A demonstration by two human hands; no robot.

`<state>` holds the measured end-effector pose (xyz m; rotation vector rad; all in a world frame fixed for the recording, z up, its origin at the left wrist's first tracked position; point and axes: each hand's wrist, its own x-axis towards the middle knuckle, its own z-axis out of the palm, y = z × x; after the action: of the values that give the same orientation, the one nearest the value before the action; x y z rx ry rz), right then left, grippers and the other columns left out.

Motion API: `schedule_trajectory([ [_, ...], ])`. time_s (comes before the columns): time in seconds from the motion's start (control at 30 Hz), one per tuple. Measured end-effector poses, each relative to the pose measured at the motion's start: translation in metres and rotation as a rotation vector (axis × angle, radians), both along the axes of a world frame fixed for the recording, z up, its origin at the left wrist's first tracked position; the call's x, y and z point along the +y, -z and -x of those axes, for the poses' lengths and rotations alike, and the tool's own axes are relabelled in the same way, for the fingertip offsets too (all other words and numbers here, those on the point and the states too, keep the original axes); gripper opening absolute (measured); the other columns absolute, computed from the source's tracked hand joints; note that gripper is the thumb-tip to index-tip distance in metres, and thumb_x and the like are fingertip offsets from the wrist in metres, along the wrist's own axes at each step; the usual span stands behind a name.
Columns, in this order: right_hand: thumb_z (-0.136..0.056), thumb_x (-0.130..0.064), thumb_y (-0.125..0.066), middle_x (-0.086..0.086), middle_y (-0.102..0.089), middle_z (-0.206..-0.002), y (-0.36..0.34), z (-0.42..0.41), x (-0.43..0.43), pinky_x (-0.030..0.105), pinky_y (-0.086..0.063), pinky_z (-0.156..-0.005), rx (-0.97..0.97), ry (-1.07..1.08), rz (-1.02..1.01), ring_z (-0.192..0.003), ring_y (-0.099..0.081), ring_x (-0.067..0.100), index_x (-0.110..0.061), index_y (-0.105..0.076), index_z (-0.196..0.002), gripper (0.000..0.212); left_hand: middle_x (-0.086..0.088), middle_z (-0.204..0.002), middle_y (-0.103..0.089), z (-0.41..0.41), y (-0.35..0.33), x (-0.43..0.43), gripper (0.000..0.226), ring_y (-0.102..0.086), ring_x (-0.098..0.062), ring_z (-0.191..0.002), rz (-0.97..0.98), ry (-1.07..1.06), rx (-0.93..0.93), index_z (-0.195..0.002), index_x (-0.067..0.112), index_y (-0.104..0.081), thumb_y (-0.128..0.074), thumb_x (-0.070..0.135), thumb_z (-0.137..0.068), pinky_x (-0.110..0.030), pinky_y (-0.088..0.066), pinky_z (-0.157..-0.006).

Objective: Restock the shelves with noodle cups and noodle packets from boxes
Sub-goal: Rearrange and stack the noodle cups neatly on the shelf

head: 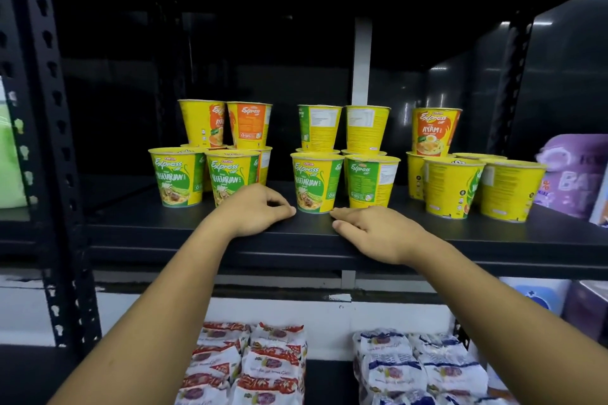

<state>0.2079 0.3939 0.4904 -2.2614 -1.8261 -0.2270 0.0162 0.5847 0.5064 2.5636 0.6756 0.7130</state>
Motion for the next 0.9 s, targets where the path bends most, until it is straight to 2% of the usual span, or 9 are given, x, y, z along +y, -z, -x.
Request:
schedule_trajectory([
  [0.23,-0.105,-0.056,-0.034,-0.016,-0.047,-0.155,0.0,0.005,-0.003,0.038,-0.039,-0.116,0.035,0.037,-0.044,-0.142,-0.044,0.011,-0.034,-0.049,-0.151,0.053,0.015,-0.106,-0.073,0.004,-0.001,-0.005,0.022,-0.062,-0.006,-0.099,-0.048,-0.009,0.003,-0.104,0.034,-0.08,-0.065,0.049,-0.096,-0.03,-0.051,-0.088],
  [0.37,-0.106,-0.053,-0.037,-0.016,-0.048,-0.154,-0.001,0.009,-0.006,0.036,-0.039,-0.116,0.046,0.042,-0.053,-0.141,-0.045,0.01,-0.033,-0.051,-0.15,0.051,0.012,-0.112,-0.071,0.003,-0.001,-0.005,0.024,-0.062,-0.01,-0.106,-0.024,-0.005,-0.014,-0.112,0.032,-0.077,-0.067,0.047,-0.095,-0.028,-0.047,-0.086],
  [0.47,-0.106,-0.053,-0.038,-0.016,-0.05,-0.153,-0.001,0.009,-0.006,0.035,-0.04,-0.115,0.048,0.042,-0.06,-0.14,-0.046,0.01,-0.032,-0.052,-0.149,0.05,0.007,-0.12,-0.067,0.001,-0.008,-0.003,0.046,-0.061,-0.012,-0.109,0.096,0.006,-0.054,-0.135,0.026,-0.064,-0.071,0.044,-0.094,-0.023,-0.043,-0.084],
  [0.6,-0.104,-0.057,-0.038,-0.016,-0.052,-0.151,-0.001,0.007,-0.005,0.037,-0.042,-0.113,0.057,0.05,-0.066,-0.138,-0.048,0.011,-0.035,-0.051,-0.149,0.052,-0.002,-0.13,-0.064,-0.016,-0.02,0.001,0.085,-0.061,-0.018,-0.116,0.35,0.014,-0.091,-0.154,0.024,-0.04,-0.083,0.045,-0.083,-0.034,-0.047,-0.101],
  [0.63,-0.103,-0.058,-0.038,-0.016,-0.053,-0.151,-0.001,0.007,-0.005,0.037,-0.042,-0.112,0.057,0.049,-0.069,-0.138,-0.048,0.011,-0.035,-0.052,-0.148,0.052,-0.002,-0.131,-0.063,-0.023,-0.022,0.0,0.091,-0.061,-0.018,-0.116,0.404,0.041,-0.105,-0.155,0.024,-0.037,-0.086,0.042,-0.081,-0.036,-0.048,-0.102],
  [0.73,-0.103,-0.057,-0.039,-0.016,-0.052,-0.151,-0.001,0.006,-0.004,0.037,-0.042,-0.113,0.055,0.043,-0.075,-0.138,-0.048,0.01,-0.034,-0.053,-0.148,0.052,0.001,-0.126,-0.066,-0.043,-0.025,-0.01,0.087,-0.062,-0.01,-0.109,0.568,0.155,-0.179,-0.147,0.026,-0.039,-0.09,0.022,-0.077,-0.026,-0.047,-0.082],
  [0.77,-0.103,-0.057,-0.04,-0.016,-0.052,-0.151,-0.001,0.005,-0.004,0.036,-0.042,-0.113,0.059,0.041,-0.076,-0.139,-0.048,0.01,-0.034,-0.053,-0.148,0.052,0.001,-0.124,-0.067,-0.049,-0.023,-0.011,0.09,-0.063,-0.011,-0.109,0.606,0.172,-0.219,-0.145,0.026,-0.04,-0.092,0.019,-0.072,-0.026,-0.049,-0.083],
  [0.87,-0.103,-0.057,-0.042,-0.017,-0.052,-0.151,-0.001,0.003,-0.003,0.037,-0.041,-0.115,0.09,0.035,-0.077,-0.139,-0.047,0.01,-0.034,-0.053,-0.148,0.051,-0.004,-0.122,-0.071,-0.058,-0.013,-0.004,0.12,-0.067,-0.021,-0.115,0.659,0.193,-0.316,-0.148,0.029,-0.034,-0.096,0.023,-0.046,-0.041,-0.052,-0.104],
  [0.9,-0.102,-0.057,-0.042,-0.017,-0.051,-0.151,-0.001,0.002,-0.002,0.037,-0.04,-0.115,0.095,0.032,-0.076,-0.14,-0.046,0.009,-0.035,-0.053,-0.147,0.052,-0.005,-0.121,-0.072,-0.058,-0.01,-0.001,0.122,-0.067,-0.022,-0.115,0.662,0.19,-0.339,-0.15,0.031,-0.032,-0.096,0.02,-0.047,-0.042,-0.052,-0.106],
])
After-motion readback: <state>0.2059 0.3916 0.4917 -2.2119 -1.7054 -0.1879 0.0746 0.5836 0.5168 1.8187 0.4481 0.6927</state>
